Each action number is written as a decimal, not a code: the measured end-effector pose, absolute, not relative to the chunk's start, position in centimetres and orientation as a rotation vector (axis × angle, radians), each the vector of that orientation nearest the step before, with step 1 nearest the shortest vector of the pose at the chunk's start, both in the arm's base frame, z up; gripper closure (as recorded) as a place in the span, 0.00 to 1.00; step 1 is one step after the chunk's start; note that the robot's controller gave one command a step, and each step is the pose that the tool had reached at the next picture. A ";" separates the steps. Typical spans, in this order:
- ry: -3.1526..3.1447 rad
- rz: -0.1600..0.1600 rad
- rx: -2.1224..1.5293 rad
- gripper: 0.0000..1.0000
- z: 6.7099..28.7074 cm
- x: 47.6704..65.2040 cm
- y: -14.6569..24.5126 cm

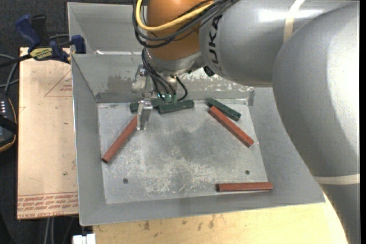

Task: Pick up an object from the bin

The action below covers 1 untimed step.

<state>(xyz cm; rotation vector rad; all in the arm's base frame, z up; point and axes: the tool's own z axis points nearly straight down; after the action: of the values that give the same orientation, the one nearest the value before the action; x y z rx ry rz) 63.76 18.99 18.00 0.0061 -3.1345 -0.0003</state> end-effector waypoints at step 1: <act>-3.142 -0.002 0.002 0.00 18.5 63.9 18.9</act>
Offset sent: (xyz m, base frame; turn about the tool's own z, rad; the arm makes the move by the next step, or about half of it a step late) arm -0.0231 0.0101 -0.1100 -0.1224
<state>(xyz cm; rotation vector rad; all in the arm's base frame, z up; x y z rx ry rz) 63.95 18.91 18.49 0.0017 -3.1424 -0.0023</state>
